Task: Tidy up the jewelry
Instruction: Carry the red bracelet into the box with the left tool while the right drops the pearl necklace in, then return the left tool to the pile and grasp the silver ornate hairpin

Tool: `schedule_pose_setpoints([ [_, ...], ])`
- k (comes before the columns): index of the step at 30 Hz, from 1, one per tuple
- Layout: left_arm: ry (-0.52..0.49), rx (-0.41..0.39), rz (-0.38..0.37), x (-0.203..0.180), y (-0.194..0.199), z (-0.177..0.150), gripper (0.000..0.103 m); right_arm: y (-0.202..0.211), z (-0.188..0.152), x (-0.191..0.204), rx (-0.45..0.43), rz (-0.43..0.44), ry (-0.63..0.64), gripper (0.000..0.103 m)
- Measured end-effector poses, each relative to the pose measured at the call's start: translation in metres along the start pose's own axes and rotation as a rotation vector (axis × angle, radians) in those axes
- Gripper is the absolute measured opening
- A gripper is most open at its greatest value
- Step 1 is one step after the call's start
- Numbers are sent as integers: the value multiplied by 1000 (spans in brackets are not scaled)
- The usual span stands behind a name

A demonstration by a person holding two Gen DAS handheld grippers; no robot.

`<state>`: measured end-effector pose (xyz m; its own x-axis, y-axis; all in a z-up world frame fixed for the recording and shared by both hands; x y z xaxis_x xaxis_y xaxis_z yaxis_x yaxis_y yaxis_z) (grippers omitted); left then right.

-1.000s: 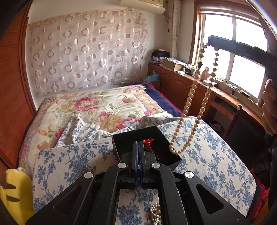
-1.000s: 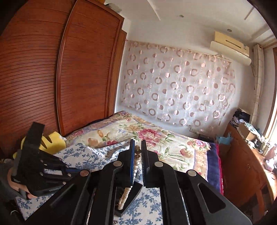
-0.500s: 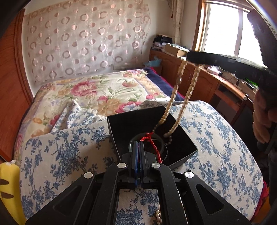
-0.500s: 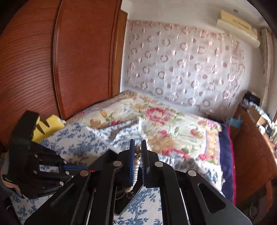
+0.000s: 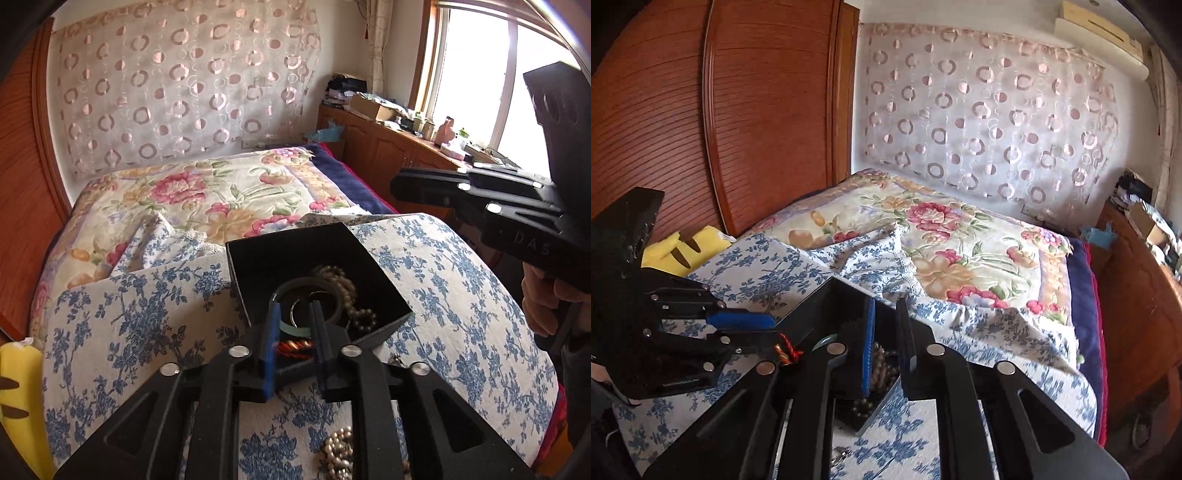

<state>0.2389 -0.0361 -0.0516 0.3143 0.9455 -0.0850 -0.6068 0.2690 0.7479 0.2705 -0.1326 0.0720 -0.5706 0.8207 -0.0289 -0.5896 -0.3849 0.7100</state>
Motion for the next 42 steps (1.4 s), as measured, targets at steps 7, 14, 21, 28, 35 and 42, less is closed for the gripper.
schedule_pose_setpoints([
  [7, 3, -15, 14, -2, 23, -22, 24, 13, -40, 14, 11, 20, -42, 13],
  [14, 23, 11, 14, -7, 34, -63, 28, 25, -95, 36, 40, 44, -67, 13],
  [21, 51, 39, -1, -11, 39, -97, 39, 31, -139, 58, 80, 61, -88, 34],
  [28, 81, 99, -25, -14, 29, -128, 39, 24, -177, 81, 133, 87, -96, 34],
  [35, 124, 143, -93, -22, 17, -142, 39, 34, -192, 87, 135, 83, -107, 34],
  [42, 185, 150, -135, -25, 15, -145, 24, 39, -192, 80, 119, 85, -131, 34],
])
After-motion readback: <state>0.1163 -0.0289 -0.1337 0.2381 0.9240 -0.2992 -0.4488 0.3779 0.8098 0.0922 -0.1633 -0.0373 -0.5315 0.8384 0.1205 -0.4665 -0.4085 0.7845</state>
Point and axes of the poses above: each gripper's, at about its wrist camera, not at the fingertips, and y roughly against the way its jaws point, x to its left, z to its top, the point moved 6 cm from there along -y, roughly the way its jaws point, and after that the axes turned 6 degrees about x, right-handed, at the moved point
